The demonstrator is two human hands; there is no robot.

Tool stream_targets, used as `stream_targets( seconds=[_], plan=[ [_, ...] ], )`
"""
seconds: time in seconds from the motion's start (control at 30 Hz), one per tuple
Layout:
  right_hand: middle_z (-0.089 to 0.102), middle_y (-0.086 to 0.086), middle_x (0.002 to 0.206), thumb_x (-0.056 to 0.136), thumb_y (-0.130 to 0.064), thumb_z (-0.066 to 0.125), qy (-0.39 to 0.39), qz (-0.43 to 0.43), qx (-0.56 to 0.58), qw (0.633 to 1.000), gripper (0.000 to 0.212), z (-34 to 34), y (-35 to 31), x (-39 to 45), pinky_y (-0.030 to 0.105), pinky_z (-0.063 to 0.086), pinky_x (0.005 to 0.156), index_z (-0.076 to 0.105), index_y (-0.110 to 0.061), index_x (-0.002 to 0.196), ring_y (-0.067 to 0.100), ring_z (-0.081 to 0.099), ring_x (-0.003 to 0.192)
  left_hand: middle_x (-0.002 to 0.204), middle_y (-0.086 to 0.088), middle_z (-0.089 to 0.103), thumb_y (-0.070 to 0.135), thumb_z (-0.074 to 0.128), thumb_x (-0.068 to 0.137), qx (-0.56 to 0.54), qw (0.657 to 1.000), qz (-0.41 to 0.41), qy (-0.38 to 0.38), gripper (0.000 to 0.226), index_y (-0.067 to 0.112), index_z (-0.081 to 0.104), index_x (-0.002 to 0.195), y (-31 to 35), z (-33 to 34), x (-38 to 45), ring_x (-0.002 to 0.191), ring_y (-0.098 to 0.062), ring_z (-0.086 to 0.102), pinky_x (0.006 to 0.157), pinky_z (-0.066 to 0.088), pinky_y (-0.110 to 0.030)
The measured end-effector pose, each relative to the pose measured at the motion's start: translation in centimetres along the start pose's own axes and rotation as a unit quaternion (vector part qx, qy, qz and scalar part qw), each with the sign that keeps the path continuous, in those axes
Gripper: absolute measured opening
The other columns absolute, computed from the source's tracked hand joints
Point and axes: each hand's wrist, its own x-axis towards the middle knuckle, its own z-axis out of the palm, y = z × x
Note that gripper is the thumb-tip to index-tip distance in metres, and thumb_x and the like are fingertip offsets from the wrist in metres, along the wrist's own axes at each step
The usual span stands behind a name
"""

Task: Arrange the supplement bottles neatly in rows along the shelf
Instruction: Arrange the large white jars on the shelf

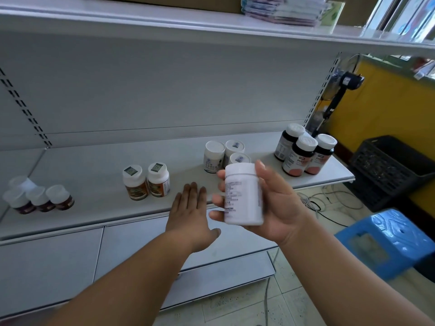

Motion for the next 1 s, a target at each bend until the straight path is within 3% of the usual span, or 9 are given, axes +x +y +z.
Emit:
stream_targets(
  seconds=[0.1, 0.27, 0.33, 0.4, 0.53, 0.67, 0.8, 0.9, 1.0],
  plan=[
    [0.055, 0.015, 0.096, 0.063, -0.050, 0.084, 0.031, 0.009, 0.012, 0.999, 0.080, 0.2, 0.0, 0.1, 0.044, 0.055, 0.073, 0.057, 0.001, 0.118, 0.031, 0.063, 0.075, 0.160, -0.008, -0.033, 0.070, 0.047, 0.087, 0.005, 1.000, 0.000, 0.005, 0.110, 0.019, -0.024, 0.154, 0.1, -0.2, -0.1, 0.146, -0.024, -0.032, 0.121, -0.016, -0.041],
    [0.058, 0.027, 0.121, 0.072, -0.033, 0.073, 0.014, 0.030, 0.002, 0.999, 0.066, -0.1, -0.3, -0.2, 0.049, 0.052, 0.088, 0.058, 0.002, 0.125, 0.039, 0.064, 0.097, 0.160, -0.007, -0.033, 0.072, 0.040, 0.086, 0.013, 1.000, 0.000, -0.003, 0.105, 0.022, -0.023, 0.154, -0.2, 0.7, 0.3, 0.146, -0.025, -0.033, 0.121, -0.014, -0.044],
    [0.063, 0.027, 0.113, 0.062, -0.029, 0.085, 0.043, 0.019, -0.032, 0.998, 0.065, 0.0, -0.1, -0.3, 0.049, 0.055, 0.083, 0.065, 0.000, 0.117, 0.042, 0.066, 0.098, 0.161, -0.007, -0.030, 0.071, 0.038, 0.085, 0.003, 1.000, 0.000, 0.010, 0.103, 0.025, -0.022, 0.154, -0.2, 0.9, 0.5, 0.147, -0.024, -0.032, 0.121, -0.014, -0.044],
    [0.064, 0.023, 0.103, 0.049, -0.030, 0.094, 0.091, 0.013, -0.027, 0.995, 0.076, 0.3, 0.1, -0.3, 0.046, 0.057, 0.072, 0.066, -0.001, 0.113, 0.041, 0.068, 0.088, 0.161, -0.008, -0.030, 0.071, 0.038, 0.086, 0.009, 1.000, -0.001, 0.014, 0.103, 0.022, -0.023, 0.154, -0.1, 0.7, 0.4, 0.147, -0.025, -0.031, 0.121, -0.015, -0.043],
    [0.057, 0.018, 0.103, 0.055, -0.035, 0.090, 0.110, 0.026, 0.004, 0.994, 0.094, 0.3, 0.1, -0.1, 0.039, 0.056, 0.074, 0.053, -0.002, 0.134, 0.031, 0.061, 0.086, 0.160, -0.010, -0.032, 0.071, 0.039, 0.089, 0.025, 1.000, -0.005, 0.010, 0.105, 0.017, -0.025, 0.152, 0.0, 0.2, 0.1, 0.147, -0.025, -0.031, 0.121, -0.014, -0.043],
    [0.063, 0.024, 0.114, 0.067, -0.026, 0.077, 0.088, 0.033, -0.051, 0.994, 0.063, 0.3, 0.1, -0.5, 0.044, 0.056, 0.081, 0.062, -0.001, 0.123, 0.032, 0.066, 0.094, 0.160, -0.008, -0.032, 0.074, 0.034, 0.087, 0.020, 1.000, -0.005, 0.004, 0.104, 0.020, -0.026, 0.153, -0.2, 0.9, 0.5, 0.146, -0.024, -0.032, 0.121, -0.013, -0.044],
    [0.070, 0.014, 0.097, 0.054, -0.029, 0.092, 0.112, -0.011, -0.109, 0.988, 0.055, 0.7, 0.4, -0.7, 0.047, 0.057, 0.079, 0.073, -0.010, 0.103, 0.027, 0.070, 0.088, 0.160, -0.008, -0.032, 0.077, 0.034, 0.086, 0.017, 1.000, 0.003, 0.013, 0.106, 0.021, -0.026, 0.153, -0.3, 1.1, 0.6, 0.147, -0.024, -0.031, 0.120, -0.015, -0.043],
    [0.068, 0.007, 0.087, 0.071, -0.022, 0.075, 0.143, -0.042, -0.173, 0.974, 0.037, 1.0, 0.4, -0.5, 0.043, 0.056, 0.079, 0.062, -0.011, 0.103, 0.021, 0.068, 0.081, 0.160, -0.009, -0.032, 0.078, 0.032, 0.085, 0.014, 1.000, -0.001, 0.017, 0.107, 0.020, -0.027, 0.152, -0.2, 1.0, 0.6, 0.147, -0.024, -0.031, 0.120, -0.016, -0.043],
    [0.068, 0.003, 0.090, 0.068, -0.014, 0.077, 0.158, -0.115, -0.301, 0.933, 0.042, 0.8, 0.5, -0.5, 0.035, 0.053, 0.077, 0.054, -0.015, 0.103, 0.019, 0.065, 0.084, 0.161, -0.010, -0.030, 0.076, 0.036, 0.086, 0.013, 1.000, -0.004, 0.021, 0.108, 0.018, -0.027, 0.152, 0.0, 0.6, 0.3, 0.148, -0.025, -0.029, 0.121, -0.014, -0.042]
  ],
)
